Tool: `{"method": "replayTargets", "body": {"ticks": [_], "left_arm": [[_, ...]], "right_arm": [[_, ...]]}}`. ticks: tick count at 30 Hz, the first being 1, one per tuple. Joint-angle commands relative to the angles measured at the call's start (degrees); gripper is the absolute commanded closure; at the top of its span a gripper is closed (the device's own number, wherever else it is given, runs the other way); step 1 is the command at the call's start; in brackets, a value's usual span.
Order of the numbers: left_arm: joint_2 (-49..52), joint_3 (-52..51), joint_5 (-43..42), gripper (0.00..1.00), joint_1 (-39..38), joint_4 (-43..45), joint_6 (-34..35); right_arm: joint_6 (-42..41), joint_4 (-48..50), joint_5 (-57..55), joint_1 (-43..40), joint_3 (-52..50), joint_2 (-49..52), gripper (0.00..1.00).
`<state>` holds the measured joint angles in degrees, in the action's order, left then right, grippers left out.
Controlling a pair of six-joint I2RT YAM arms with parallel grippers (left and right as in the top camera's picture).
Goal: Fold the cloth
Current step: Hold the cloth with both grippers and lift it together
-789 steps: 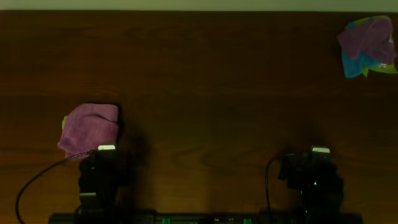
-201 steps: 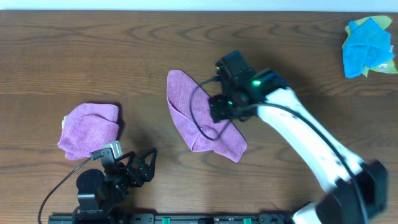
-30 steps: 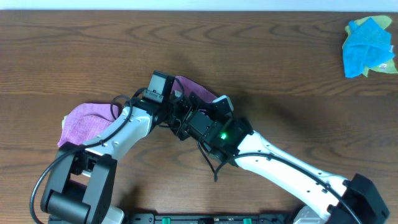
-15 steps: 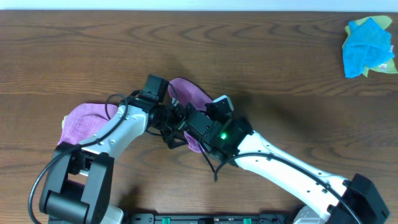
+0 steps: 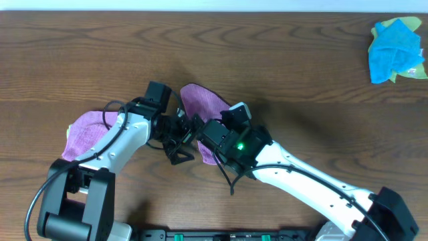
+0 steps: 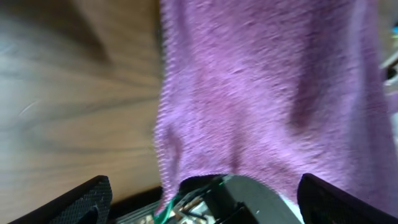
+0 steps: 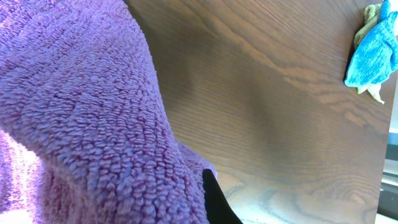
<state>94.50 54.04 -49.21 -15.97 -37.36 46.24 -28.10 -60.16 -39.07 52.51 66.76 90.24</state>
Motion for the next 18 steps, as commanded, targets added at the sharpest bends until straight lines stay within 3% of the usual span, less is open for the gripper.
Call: {"method": "replayTargets", "body": {"ticks": [1,9,18], "left_arm": [[-0.87,0.92,1.88,0.03,-0.13,-2.43,-3.93],[-0.87,0.87,4.07,0.03,-0.44,-3.26,-3.54],[-0.87,0.85,9.01,0.03,-6.60,2.51,6.62]], "right_arm": [[-1.22,0.15,-1.44,-0.37,1.95,-1.11,0.99],[-1.22,0.22,-1.44,-0.37,4.22,-1.11,0.99],[-1.25,0.22,-1.42,-0.37,4.28,-1.11,0.99]]}}
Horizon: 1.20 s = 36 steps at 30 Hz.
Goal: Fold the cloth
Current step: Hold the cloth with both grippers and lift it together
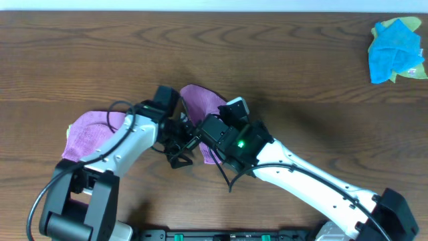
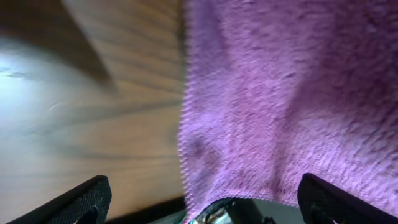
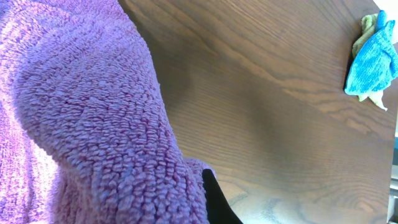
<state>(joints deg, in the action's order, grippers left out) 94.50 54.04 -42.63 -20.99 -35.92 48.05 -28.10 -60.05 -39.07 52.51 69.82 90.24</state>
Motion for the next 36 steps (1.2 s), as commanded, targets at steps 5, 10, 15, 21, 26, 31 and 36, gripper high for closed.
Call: {"method": "replayTargets", "body": {"ticks": [5,10,15,21,26,31,36], "left_arm": [[-0.87,0.85,5.75,0.07,-4.44,3.17,10.36],[-0.87,0.81,8.11,0.16,-5.42,3.19,11.65],[-0.85,0.72,10.10,0.29,-5.70,3.26,12.92],[-0.85,-0.24,10.19,0.38,-6.91,5.49,15.61],[-0.85,-1.40,10.01,0.39,-7.80,6.21,17.62],[-0.85,-1.51,10.03,0.53,-7.96,6.16,17.59],[-0.85,-1.51,10.27,0.85,-7.98,5.97,17.57]], "right_arm": [[-1.25,0.09,-1.44,-0.37,1.38,-1.11,0.99],[-1.25,0.09,-1.44,-0.37,1.38,-1.11,0.99],[-1.25,0.09,-1.44,-0.37,1.38,-1.11,0.99],[-1.22,0.09,-1.44,-0.37,1.40,-1.11,0.99],[-1.22,0.09,-1.46,-0.37,1.40,-1.11,0.99],[-1.22,0.11,-1.46,-0.37,1.40,-1.11,0.99],[-1.22,0.09,-1.49,-0.37,1.40,-1.11,0.99]]}}
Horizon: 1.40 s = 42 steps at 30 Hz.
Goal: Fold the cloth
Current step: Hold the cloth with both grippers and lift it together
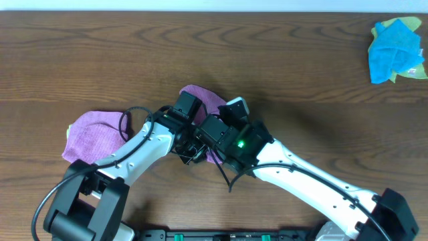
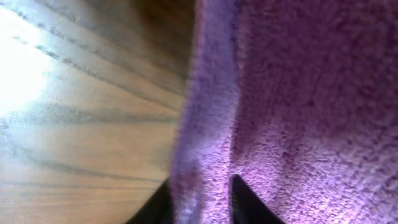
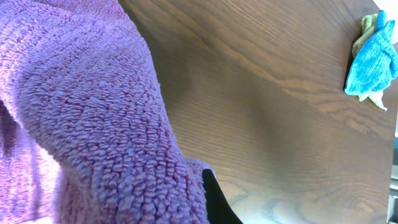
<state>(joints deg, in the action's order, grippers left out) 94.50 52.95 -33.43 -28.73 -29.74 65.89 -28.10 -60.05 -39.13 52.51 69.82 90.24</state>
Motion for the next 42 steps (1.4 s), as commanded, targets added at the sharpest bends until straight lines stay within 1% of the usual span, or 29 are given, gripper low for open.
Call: {"method": "replayTargets", "body": {"ticks": [1,2,7,11,16,21,24,30,39,42], "left_arm": [[-0.85,-0.42,1.14,0.92,-0.24,-0.22,-0.28],[-0.85,-0.42,1.36,0.94,-0.24,-0.22,-0.31],[-0.85,-0.42,3.87,0.94,0.02,-0.85,-3.45],[-0.87,-0.42,4.04,0.94,2.29,-2.84,-8.31],[-1.31,-0.39,4.02,0.94,9.57,-8.11,-16.48],[-2.84,-0.39,2.67,0.94,16.94,-10.75,-20.81],[-3.69,-0.39,1.81,0.94,19.04,-10.84,-21.38],[-5.09,-0.13,0.50,0.94,19.08,-10.88,-21.38],[-13.88,6.36,2.40,0.95,19.63,-15.61,-23.12],[-15.76,7.74,2.40,0.94,19.87,-18.18,-23.32]], "right_arm": [[-1.22,0.09,-1.42,-0.37,1.42,-1.11,0.99],[-1.22,0.09,-1.42,-0.37,1.42,-1.11,0.99],[-1.22,0.07,-1.60,-0.37,1.44,-1.11,0.99],[-1.22,0.07,-1.46,-0.37,1.49,-1.11,0.99],[-1.20,0.04,0.20,-0.35,1.49,-1.11,0.99],[-1.25,0.13,4.26,-0.35,1.49,-1.11,0.99],[-1.25,0.11,5.31,-0.17,1.49,-1.11,0.99],[-1.25,-0.07,5.29,0.94,2.43,-1.14,0.99],[-1.25,-7.30,2.03,2.21,13.84,-1.53,0.99],[-3.45,-10.14,2.38,2.43,15.45,-1.53,0.98]]}}
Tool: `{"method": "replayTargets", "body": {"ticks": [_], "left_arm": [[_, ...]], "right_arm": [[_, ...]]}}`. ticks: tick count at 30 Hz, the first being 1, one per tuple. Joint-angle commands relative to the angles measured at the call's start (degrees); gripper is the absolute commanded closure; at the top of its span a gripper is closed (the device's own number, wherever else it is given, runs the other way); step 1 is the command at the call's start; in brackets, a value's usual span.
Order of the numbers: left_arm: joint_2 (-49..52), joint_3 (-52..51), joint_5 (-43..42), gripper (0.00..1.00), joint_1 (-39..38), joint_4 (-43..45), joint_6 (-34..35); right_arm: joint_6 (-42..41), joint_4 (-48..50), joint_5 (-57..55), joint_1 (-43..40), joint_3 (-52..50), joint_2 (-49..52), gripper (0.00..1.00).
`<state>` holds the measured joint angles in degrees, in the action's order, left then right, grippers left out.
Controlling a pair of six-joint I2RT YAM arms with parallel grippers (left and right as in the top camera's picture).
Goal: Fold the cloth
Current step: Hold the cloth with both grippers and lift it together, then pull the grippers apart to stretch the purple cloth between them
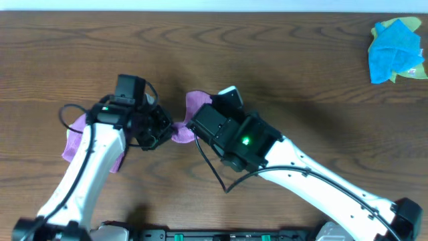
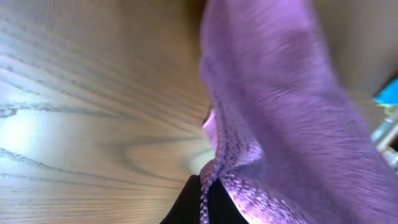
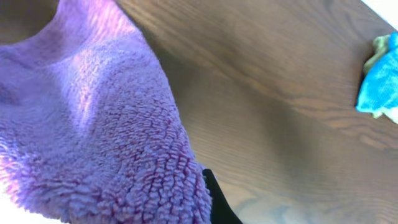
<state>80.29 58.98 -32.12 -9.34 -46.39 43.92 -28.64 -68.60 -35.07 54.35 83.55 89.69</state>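
Note:
A purple terry cloth (image 1: 182,132) hangs bunched between both grippers above the wooden table (image 1: 301,73); its left part (image 1: 73,137) shows past the left arm. My left gripper (image 1: 160,130) is shut on the cloth's stitched edge (image 2: 214,158), which is pinched between its dark fingers (image 2: 186,208). My right gripper (image 1: 195,124) is shut on another part of the cloth (image 3: 106,124). Only one black fingertip (image 3: 214,202) of it shows; the pile hides the other.
A crumpled blue cloth (image 1: 394,48) with a yellow-green one under it lies at the table's far right corner, also seen in the right wrist view as the blue cloth (image 3: 378,93). The two arms almost touch at mid-table.
My left gripper, shut on the cloth's edge, has moved left and away from the right gripper. The right gripper sits slightly further back and left, and the cloth is now drawn out between them.
At first my right gripper held the cloth while the left stood open beside its hanging edge. The left then came nearer, still open. Later it was shut on that edge close to the right gripper. Now it holds the edge further left.

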Motion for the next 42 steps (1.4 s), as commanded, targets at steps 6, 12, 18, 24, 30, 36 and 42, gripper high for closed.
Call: {"method": "replayTargets", "body": {"ticks": [6,12,18,24,30,36,42], "left_arm": [[-5.49,1.97,1.22,0.94,0.48,-5.09,-1.60],[-10.10,2.05,1.20,0.94,0.48,-8.57,-1.51],[-14.38,3.50,1.25,0.94,0.48,-13.66,-1.51],[-17.29,7.74,2.56,0.94,0.46,-17.77,-0.57],[-18.34,10.56,3.67,0.94,0.42,-21.77,0.24],[-18.60,10.62,4.83,0.95,0.42,-23.65,1.16],[-18.51,10.62,6.47,0.94,0.42,-21.88,2.23]], "right_arm": [[-9.35,-9.42,-0.24,3.43,3.67,-0.98,0.99],[-15.82,-17.27,-0.24,8.26,6.23,-0.98,0.99],[-23.26,-27.06,-0.22,11.96,9.84,-0.98,0.99],[-24.50,-28.70,2.62,13.77,11.52,-1.22,0.99],[-24.48,-28.72,3.67,13.77,12.92,-1.64,0.99],[-24.98,-28.70,1.92,13.29,13.09,-1.99,0.99],[-25.38,-28.22,-0.92,9.90,13.09,-1.92,0.99]]}}
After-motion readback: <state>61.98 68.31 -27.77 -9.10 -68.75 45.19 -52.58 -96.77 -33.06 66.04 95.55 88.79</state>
